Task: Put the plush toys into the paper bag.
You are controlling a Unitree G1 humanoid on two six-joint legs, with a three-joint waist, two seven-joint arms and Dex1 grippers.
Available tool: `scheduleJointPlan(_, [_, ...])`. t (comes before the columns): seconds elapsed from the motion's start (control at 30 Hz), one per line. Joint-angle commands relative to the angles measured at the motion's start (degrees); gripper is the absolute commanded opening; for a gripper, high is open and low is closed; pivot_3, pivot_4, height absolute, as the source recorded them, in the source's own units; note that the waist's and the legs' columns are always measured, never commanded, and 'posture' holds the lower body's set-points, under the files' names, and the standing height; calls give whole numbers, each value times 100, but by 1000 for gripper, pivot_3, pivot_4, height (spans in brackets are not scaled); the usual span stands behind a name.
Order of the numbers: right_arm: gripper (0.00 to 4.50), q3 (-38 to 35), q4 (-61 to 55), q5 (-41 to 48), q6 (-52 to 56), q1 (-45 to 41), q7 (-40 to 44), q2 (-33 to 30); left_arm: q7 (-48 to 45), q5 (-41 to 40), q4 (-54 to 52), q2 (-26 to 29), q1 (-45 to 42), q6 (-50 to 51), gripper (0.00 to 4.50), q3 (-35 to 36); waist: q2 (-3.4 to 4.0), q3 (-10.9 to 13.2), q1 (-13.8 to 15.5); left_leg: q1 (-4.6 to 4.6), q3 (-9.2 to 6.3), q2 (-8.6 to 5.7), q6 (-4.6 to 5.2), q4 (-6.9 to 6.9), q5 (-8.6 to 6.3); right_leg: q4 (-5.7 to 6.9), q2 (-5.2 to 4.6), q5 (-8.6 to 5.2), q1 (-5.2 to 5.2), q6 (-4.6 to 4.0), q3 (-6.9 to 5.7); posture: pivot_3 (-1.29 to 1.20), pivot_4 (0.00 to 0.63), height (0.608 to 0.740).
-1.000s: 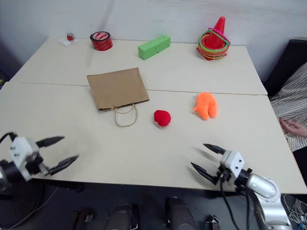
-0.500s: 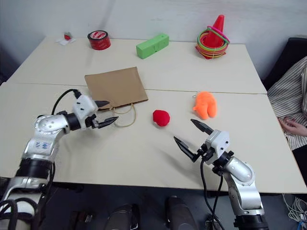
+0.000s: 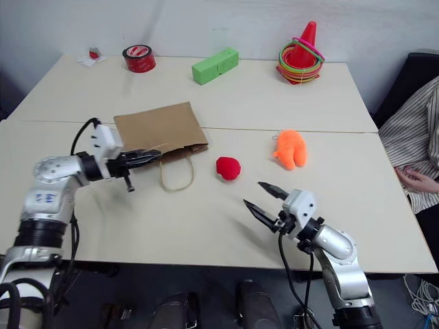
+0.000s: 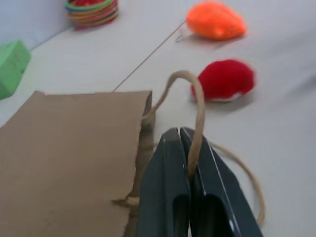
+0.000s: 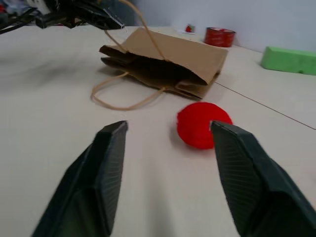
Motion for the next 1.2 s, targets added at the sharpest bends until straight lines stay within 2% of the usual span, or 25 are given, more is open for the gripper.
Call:
scheduleJointPlan(0.03, [1529, 549, -160, -63, 375, -554, 185, 120, -344, -962, -1036, 496, 319, 1142, 0, 549, 0, 0, -1, 2, -5, -1, -2, -1, 2, 1, 0, -1, 0, -1, -2, 0, 150, 740])
scheduleJointPlan(0.17, [32, 1136, 146, -268, 695, -1293, 272, 431, -249, -1540, -1793, 692, 592, 1978, 0, 781, 0, 0, 35, 0, -13, -2, -2, 1, 2, 4, -1, -3, 0, -5, -4, 0, 150, 740])
scheduleJointPlan(0.27, [8, 1444, 487, -387, 931, -1802, 207, 810, -74, -1766, -2213, 667, 673, 2343, 0, 816, -3, -1, 59, -4, -15, -6, 2, 4, 3, 2, -5, -3, 0, -4, -6, 0, 150, 740])
scheduleJointPlan(0.37, [8, 1840, 1316, -815, 1095, -2525, -26, 1412, 327, -2241, -2669, 513, 637, 2904, 0, 890, -6, -2, 49, -7, -15, -8, 4, 7, 2, 2, -7, -2, 0, -4, -4, 0, 150, 740])
scheduleJointPlan(0.6, [8, 1805, 2581, -1500, 940, -3073, -878, 2115, 780, -2952, -3219, 567, 773, 3567, 0, 1303, -7, -2, 21, -13, -15, -3, -1, 4, 0, 2, -6, -5, -8, -9, -3, 0, 150, 740])
scheduleJointPlan(0.73, [8, 1870, 3376, -1965, 741, -3295, -1292, 2274, 837, -3126, -3327, 639, 880, 3719, 0, 1462, -7, -2, -30, -13, -13, -4, -1, 6, 0, 1, -7, -5, -8, -9, -2, 0, 150, 740])
scheduleJointPlan(0.87, [8, 2090, 3851, -2320, 703, -3248, -1190, 2216, 1118, -3256, -3125, 522, 696, 3712, 0, 1649, -8, -3, -100, -11, -16, -4, -3, 4, 2, 5, -6, -5, -8, -9, -4, 0, 150, 740])
scheduleJointPlan(1.2, [8, 2056, 3430, -2451, 414, -2603, -1031, 1698, 1933, -3631, -2461, 239, 263, 3887, 0, 2031, -22, -12, -100, -7, -15, -4, -4, -2, 1, 0, -8, -6, -5, -7, -4, 0, 150, 740])
